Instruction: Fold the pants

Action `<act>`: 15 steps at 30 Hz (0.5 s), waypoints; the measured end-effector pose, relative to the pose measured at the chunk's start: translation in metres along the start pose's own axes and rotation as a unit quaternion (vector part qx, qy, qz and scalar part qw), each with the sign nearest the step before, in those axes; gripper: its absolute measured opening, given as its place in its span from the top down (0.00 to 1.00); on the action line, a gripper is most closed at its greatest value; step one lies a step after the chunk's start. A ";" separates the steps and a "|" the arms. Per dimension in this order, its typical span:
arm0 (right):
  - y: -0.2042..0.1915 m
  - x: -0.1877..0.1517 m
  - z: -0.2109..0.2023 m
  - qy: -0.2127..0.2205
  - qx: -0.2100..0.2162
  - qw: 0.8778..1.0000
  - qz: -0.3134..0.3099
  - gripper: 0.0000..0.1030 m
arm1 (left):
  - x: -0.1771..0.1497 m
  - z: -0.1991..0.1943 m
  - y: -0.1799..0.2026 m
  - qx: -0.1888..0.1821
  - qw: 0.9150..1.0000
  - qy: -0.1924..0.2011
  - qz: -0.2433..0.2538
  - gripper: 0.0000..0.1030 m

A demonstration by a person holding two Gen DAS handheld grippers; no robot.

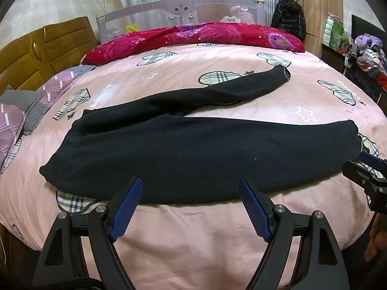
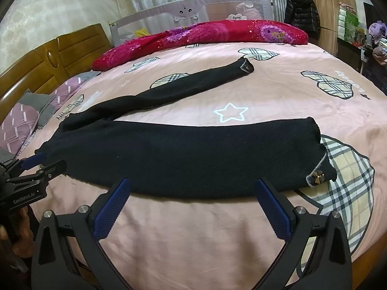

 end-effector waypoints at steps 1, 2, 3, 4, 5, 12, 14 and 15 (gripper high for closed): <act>0.000 0.000 0.000 0.000 0.001 1.000 0.000 0.01 | 0.000 0.000 0.000 0.000 1.000 0.000 0.000 0.20; -0.001 0.000 0.000 0.001 0.001 1.000 0.000 0.01 | 0.000 0.000 0.000 -0.001 1.000 0.000 0.000 0.20; 0.000 -0.001 0.000 0.001 0.001 1.000 0.000 0.01 | 0.000 0.000 0.000 -0.001 1.000 0.000 0.000 0.20; 0.000 -0.001 0.000 0.001 0.001 1.000 0.000 0.01 | 0.000 0.000 0.000 0.000 1.000 0.000 0.000 0.20; -0.001 -0.001 0.000 0.001 0.002 1.000 0.000 0.01 | 0.000 0.000 0.000 0.000 1.000 -0.001 -0.001 0.20; -0.001 -0.001 0.000 0.001 0.002 1.000 0.001 0.01 | 0.000 0.000 0.002 -0.001 1.000 0.000 0.000 0.20; -0.001 -0.001 0.000 0.001 0.002 1.000 0.001 0.01 | 0.000 -0.001 0.002 -0.002 1.000 0.001 0.000 0.20; -0.001 -0.001 0.000 0.000 0.002 1.000 0.000 0.01 | 0.000 -0.001 0.002 -0.002 1.000 0.001 0.000 0.20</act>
Point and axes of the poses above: each gripper's, at about its wrist camera, not at the fingertips, and z roughly the way its jaws point, y to its right, x to its top, the point moved 10 cm from there along z, roughly the way its jaws point, and after that the axes turned 6 degrees about -y, right-handed, at the moved point
